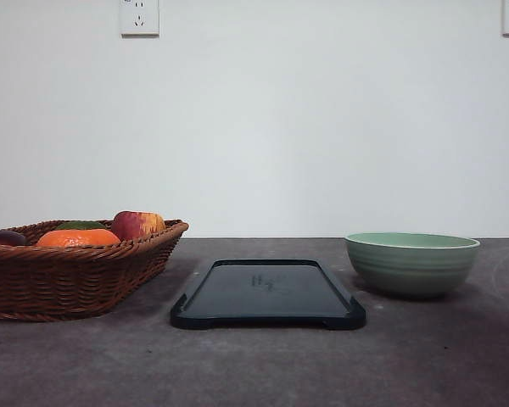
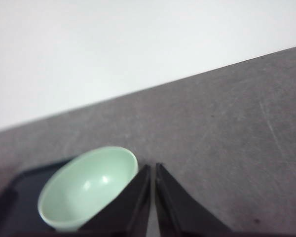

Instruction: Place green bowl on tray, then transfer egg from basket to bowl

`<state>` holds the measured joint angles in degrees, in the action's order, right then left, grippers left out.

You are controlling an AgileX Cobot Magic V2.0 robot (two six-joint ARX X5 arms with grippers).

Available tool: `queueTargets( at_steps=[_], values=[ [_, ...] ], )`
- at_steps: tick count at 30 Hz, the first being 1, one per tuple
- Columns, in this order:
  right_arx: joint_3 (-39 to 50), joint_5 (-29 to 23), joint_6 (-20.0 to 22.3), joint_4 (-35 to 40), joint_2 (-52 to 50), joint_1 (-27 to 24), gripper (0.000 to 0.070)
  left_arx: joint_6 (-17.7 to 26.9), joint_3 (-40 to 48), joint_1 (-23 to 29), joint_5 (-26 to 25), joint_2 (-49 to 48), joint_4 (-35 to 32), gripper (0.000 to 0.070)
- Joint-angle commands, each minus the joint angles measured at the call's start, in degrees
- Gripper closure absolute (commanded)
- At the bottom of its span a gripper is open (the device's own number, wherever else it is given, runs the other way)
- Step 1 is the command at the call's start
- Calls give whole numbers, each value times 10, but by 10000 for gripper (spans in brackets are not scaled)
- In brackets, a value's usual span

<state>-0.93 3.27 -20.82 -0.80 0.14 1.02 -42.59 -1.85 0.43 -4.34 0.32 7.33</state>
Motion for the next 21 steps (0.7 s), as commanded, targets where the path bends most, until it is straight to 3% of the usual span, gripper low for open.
queueTargets(
  at_steps=[1,5,11,15,21],
  values=[
    [2,-1,-38,30,1,0,691,-59,10,1,0,-1,-26,700],
    [2,-2,-12,118,1,0,691,-27,8,1,0,-1,-114,700],
    [-10,-3,21,162,3,0,693,170,-13,1,1,0,-211,700],
    [-31,-3,29,160,21,0,693,201,-53,1,10,14,-184,700],
    [-91,0,33,141,80,0,693,220,-141,1,14,94,-89,700]
  ],
)
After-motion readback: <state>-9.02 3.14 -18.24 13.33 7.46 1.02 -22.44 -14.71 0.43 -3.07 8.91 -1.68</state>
